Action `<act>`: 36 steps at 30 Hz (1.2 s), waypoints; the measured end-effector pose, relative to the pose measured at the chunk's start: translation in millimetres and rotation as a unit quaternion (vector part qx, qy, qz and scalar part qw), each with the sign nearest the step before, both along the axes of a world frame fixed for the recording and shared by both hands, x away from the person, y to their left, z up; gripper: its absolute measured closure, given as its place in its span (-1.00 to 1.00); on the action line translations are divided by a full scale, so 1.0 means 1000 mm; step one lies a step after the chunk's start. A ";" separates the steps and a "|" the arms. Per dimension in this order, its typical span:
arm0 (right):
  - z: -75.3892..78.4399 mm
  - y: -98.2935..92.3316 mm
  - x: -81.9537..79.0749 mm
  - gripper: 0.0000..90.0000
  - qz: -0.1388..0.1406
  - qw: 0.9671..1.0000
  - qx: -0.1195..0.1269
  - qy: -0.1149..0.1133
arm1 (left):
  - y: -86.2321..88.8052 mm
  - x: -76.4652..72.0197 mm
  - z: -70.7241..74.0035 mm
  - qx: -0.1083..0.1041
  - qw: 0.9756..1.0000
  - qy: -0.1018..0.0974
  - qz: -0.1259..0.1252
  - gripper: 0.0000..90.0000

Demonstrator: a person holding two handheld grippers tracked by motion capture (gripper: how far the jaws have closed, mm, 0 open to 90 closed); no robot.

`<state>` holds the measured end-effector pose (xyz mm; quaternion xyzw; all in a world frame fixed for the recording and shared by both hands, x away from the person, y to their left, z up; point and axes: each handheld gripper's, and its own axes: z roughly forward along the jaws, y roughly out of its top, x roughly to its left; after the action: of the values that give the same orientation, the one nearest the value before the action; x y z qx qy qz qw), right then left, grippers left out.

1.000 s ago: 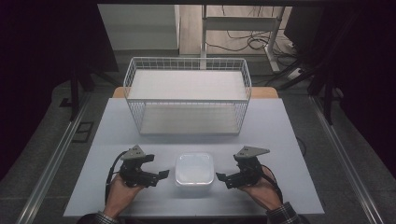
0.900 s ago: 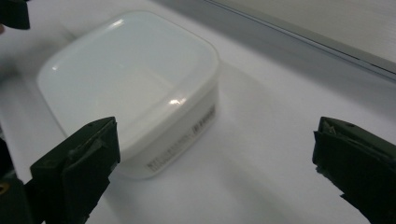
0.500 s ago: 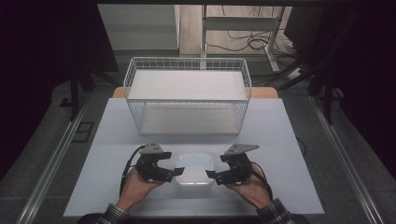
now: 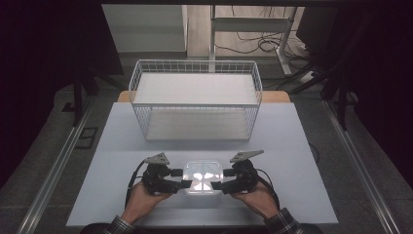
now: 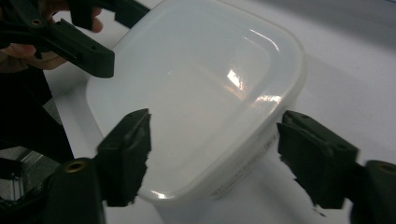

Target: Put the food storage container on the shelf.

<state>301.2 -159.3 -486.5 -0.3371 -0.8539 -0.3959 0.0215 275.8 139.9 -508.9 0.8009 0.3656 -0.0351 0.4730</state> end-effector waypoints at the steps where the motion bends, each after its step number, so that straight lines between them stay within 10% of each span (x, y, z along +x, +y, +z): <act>1: 0.000 0.000 0.000 -0.31 0.000 1.000 0.000 0.000 | 0.000 0.000 0.000 0.000 1.000 0.000 0.000 -0.06; 6: 0.009 -0.014 -0.007 0.30 -0.030 0.999 0.017 0.031 | 0.004 -0.013 0.004 -0.008 1.000 0.005 0.003 0.22; 14: 0.014 -0.024 -0.017 0.72 -0.069 0.995 0.058 0.043 | 0.007 -0.020 0.012 -0.013 0.999 -0.003 0.048 0.66; 21: 0.013 -0.014 -0.020 0.75 -0.083 0.996 0.034 -0.012 | 0.006 -0.015 0.016 0.000 0.997 -0.027 0.078 0.77; 36: 0.028 -0.008 0.008 0.75 -0.087 0.994 0.043 -0.050 | 0.012 0.010 0.034 -0.020 0.995 -0.042 0.092 0.78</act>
<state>309.2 -167.6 -458.8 -0.3890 -0.8035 -0.4487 -0.0415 286.0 152.3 -475.1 0.7554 0.4164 0.0348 0.5048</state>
